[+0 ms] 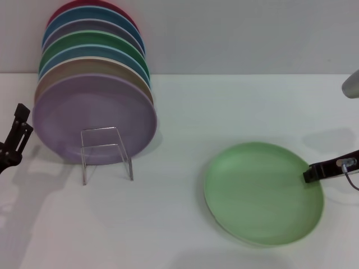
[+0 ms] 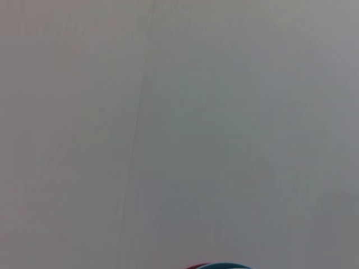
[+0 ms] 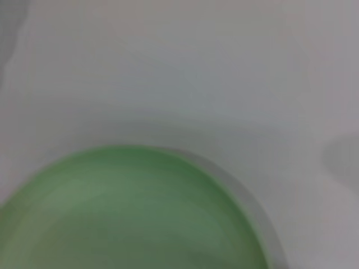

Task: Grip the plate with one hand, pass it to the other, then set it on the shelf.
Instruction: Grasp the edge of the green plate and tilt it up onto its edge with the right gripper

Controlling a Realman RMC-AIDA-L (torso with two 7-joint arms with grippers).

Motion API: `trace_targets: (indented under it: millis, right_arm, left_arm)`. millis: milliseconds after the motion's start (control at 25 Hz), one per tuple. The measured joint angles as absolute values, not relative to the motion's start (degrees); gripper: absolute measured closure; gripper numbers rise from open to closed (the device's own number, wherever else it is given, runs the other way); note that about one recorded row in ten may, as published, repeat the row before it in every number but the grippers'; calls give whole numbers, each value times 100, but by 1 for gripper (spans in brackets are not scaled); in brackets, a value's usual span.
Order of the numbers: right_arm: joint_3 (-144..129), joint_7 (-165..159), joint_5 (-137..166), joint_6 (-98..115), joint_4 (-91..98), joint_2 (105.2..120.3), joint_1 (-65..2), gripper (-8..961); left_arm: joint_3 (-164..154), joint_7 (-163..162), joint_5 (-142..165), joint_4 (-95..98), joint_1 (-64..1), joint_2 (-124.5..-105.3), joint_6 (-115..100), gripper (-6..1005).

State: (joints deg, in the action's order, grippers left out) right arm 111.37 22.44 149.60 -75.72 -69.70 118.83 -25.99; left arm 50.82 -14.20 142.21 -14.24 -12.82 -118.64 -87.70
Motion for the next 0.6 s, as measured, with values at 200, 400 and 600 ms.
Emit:
trace_targets:
  millis: [200,400,600]
  right_arm:
    - [11129,2311,14937,-7484,-7139,11896,-2508,896]
    - [10847,2351,14854,-7104,-7831,11926,-2100,921]
    - [10416,2389,14683,-6464,-8539,11921,-1594,931]
  left_arm:
    - [5090,-1418,14221,-1424,-1265,-11858,-8772,226]
    - [5089,-1416,14221,-1424,-1258,-11856,-8773,226]
    - [5088,-1419,14221,-1424,-1246,-11861,-8781,226]
